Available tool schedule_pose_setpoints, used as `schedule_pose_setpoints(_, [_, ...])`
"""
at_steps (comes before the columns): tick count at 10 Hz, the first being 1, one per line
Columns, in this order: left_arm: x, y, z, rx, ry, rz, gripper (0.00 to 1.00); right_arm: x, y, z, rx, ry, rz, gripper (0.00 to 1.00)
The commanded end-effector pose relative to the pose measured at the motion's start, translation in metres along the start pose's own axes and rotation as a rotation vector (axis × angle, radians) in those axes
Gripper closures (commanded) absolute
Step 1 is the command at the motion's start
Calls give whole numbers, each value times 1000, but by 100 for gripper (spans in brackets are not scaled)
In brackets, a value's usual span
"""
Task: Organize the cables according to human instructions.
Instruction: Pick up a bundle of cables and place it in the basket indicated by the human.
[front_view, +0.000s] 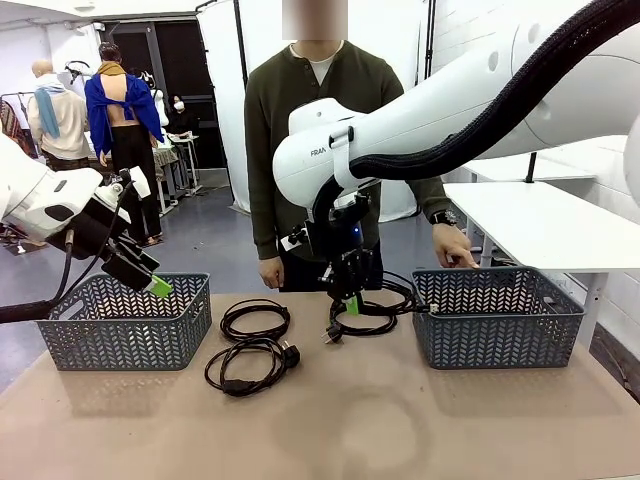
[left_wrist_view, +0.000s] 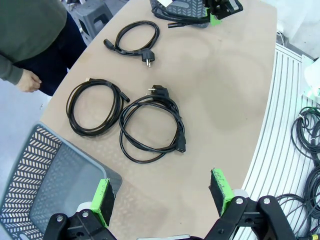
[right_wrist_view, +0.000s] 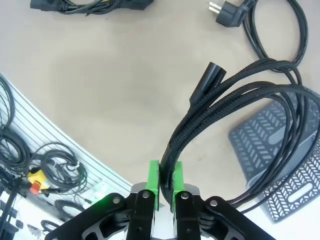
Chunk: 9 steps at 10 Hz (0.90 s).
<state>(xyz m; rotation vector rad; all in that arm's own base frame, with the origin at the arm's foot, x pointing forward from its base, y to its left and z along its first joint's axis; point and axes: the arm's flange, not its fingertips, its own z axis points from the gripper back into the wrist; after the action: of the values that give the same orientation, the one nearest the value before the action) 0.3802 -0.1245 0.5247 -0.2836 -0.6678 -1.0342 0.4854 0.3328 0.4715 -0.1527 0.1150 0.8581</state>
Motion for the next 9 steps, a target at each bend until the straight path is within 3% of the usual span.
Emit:
schedule_pose_setpoints(1, [-3,2,-1,-15,-12,-4,0,-8,-5,7,-20,-14,20,100])
schedule_pose_setpoints(9, [-3,2,-1,-15,-12,-4,0,-117,-57,20,-121,-174,198,100])
